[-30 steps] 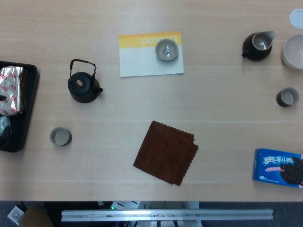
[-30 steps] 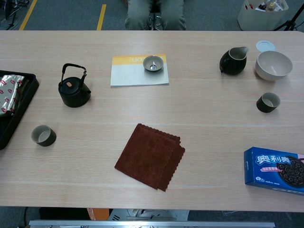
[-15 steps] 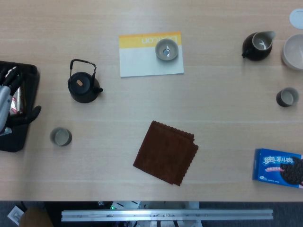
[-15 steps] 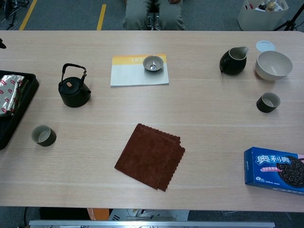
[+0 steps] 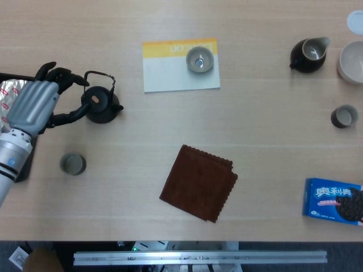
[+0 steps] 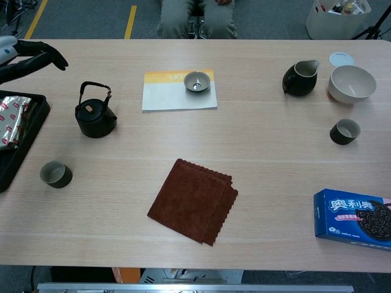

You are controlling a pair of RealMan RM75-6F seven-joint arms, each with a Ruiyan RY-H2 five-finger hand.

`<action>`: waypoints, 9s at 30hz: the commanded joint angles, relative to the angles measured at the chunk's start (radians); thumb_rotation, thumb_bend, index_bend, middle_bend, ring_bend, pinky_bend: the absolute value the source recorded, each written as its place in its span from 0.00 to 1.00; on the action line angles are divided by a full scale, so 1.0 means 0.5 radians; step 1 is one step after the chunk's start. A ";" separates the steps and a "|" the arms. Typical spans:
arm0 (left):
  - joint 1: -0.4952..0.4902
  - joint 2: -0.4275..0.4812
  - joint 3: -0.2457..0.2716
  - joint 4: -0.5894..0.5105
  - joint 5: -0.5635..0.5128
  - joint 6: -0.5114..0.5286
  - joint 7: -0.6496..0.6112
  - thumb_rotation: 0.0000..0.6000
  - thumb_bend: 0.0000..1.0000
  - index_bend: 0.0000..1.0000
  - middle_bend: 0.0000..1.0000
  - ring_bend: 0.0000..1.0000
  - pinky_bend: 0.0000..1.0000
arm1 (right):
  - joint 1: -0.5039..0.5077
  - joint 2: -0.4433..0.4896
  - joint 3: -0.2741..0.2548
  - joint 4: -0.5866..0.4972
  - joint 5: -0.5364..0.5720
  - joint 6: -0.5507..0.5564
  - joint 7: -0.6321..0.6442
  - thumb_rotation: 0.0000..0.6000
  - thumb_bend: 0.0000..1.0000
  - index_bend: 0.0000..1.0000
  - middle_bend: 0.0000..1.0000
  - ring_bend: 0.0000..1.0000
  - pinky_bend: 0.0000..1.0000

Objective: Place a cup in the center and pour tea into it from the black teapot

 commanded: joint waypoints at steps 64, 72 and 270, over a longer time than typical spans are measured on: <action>-0.613 -0.907 0.073 1.106 -1.116 -0.304 1.089 0.00 0.13 0.34 0.21 0.12 0.00 | 0.026 -0.072 -0.046 0.178 0.149 -0.094 0.172 1.00 0.26 0.18 0.12 0.01 0.02; -0.573 -0.804 0.086 0.936 -1.091 -0.229 1.102 0.00 0.13 0.37 0.21 0.12 0.00 | 0.016 -0.070 -0.050 0.188 0.148 -0.083 0.191 1.00 0.26 0.18 0.12 0.01 0.02; 0.011 -0.948 0.060 0.729 -0.418 0.410 0.796 0.41 0.13 0.97 1.00 0.85 0.00 | -0.029 -0.047 -0.011 0.205 0.308 -0.129 0.221 1.00 0.26 0.18 0.12 0.01 0.02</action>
